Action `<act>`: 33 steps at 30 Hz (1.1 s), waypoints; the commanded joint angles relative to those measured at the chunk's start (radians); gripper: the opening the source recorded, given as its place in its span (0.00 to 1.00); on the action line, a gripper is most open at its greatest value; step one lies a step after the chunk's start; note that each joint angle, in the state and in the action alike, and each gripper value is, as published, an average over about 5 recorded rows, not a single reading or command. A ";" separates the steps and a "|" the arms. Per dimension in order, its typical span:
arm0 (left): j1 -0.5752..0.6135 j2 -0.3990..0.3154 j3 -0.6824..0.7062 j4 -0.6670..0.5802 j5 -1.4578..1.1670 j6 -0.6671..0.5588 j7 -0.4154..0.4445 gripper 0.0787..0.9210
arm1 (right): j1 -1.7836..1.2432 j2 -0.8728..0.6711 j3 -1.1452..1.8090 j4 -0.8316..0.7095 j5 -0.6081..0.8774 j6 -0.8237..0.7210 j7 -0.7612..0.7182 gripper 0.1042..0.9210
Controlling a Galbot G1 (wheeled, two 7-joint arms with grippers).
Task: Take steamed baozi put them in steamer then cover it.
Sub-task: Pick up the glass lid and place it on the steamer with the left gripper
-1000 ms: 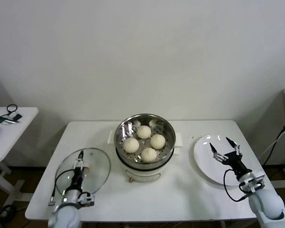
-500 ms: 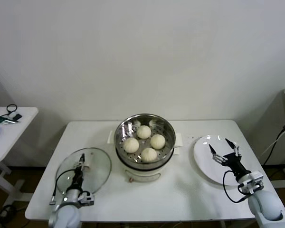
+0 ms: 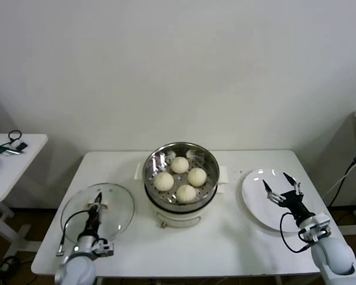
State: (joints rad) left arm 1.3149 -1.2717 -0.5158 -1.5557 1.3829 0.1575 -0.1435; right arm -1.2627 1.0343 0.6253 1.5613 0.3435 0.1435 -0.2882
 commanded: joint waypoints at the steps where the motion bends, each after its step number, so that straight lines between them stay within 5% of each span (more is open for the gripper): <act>1: 0.093 0.028 -0.006 -0.196 -0.053 0.045 0.008 0.09 | 0.010 -0.001 -0.002 -0.008 -0.003 0.002 -0.001 0.88; 17: 0.261 0.140 -0.007 -0.553 -0.148 0.331 0.015 0.09 | 0.063 -0.021 -0.027 -0.065 -0.005 0.007 -0.006 0.88; 24: 0.195 0.258 0.072 -0.606 -0.190 0.454 0.055 0.09 | 0.097 -0.024 -0.057 -0.095 -0.009 0.008 -0.011 0.88; 33: -0.039 0.343 0.294 -0.632 -0.140 0.568 0.251 0.09 | 0.150 0.003 -0.084 -0.150 -0.036 0.018 -0.019 0.88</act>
State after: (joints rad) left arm 1.4591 -1.0290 -0.4181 -2.1145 1.2175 0.5722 -0.0509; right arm -1.1541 1.0236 0.5600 1.4524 0.3196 0.1583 -0.3059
